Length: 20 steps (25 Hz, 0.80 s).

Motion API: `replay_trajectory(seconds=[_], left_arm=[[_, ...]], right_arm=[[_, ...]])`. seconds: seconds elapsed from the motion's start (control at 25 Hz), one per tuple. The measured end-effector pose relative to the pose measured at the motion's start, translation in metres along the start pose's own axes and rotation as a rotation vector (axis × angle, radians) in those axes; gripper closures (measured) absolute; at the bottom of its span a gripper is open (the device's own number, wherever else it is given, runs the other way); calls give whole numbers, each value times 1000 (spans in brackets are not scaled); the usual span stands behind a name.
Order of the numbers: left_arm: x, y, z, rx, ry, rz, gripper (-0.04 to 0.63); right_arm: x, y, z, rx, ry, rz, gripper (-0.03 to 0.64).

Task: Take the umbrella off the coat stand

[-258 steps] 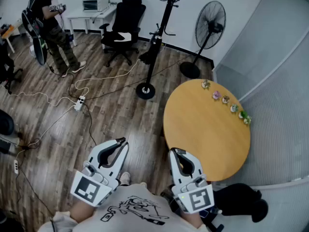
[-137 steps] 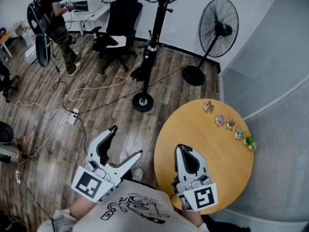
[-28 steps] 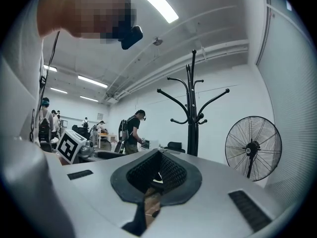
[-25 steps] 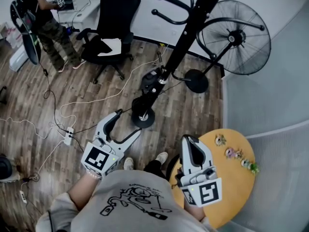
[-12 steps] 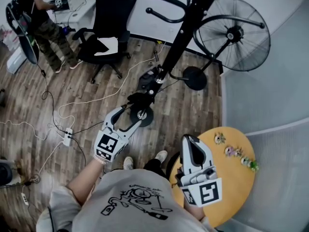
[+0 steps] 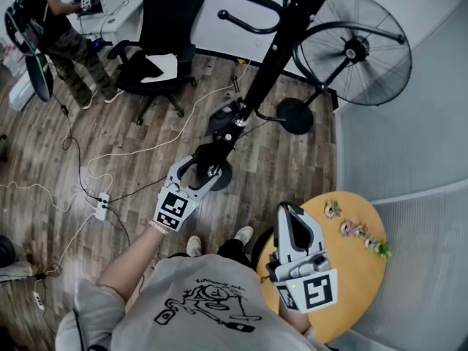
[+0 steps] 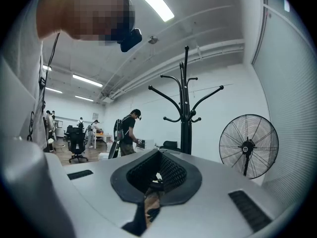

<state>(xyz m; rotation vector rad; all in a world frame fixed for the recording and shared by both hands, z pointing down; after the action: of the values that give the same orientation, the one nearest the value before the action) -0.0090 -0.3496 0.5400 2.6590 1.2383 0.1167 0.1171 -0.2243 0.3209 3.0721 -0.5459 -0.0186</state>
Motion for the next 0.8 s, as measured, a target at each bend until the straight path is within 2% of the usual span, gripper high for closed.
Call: replay_trajectory(seconds=[0.16,0.4,0.8], left_arm=[[-5,21,-24,-41,-4,-2,291],[-19,54,-67,-141,-59,-7,293],[-26,101,-107,-248,-26,-20,293]], right_arm=[[3,2,-1,-3,-1,-6,603],[4,8,-5,-17,2,-5,603],[12,12,-10,-33,10,-1,603]])
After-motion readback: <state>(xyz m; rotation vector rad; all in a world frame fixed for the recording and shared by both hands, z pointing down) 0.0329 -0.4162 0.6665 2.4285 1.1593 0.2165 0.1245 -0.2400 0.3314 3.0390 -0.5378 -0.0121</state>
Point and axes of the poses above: the fingertips, and each gripper's own axes: y forward along the fingers, x to its right, z out of its top, the point moved 1 cm from there along -y, backward along the fingers, and after that the axes turned 4 degrees about -z, right-handed, at the moved point
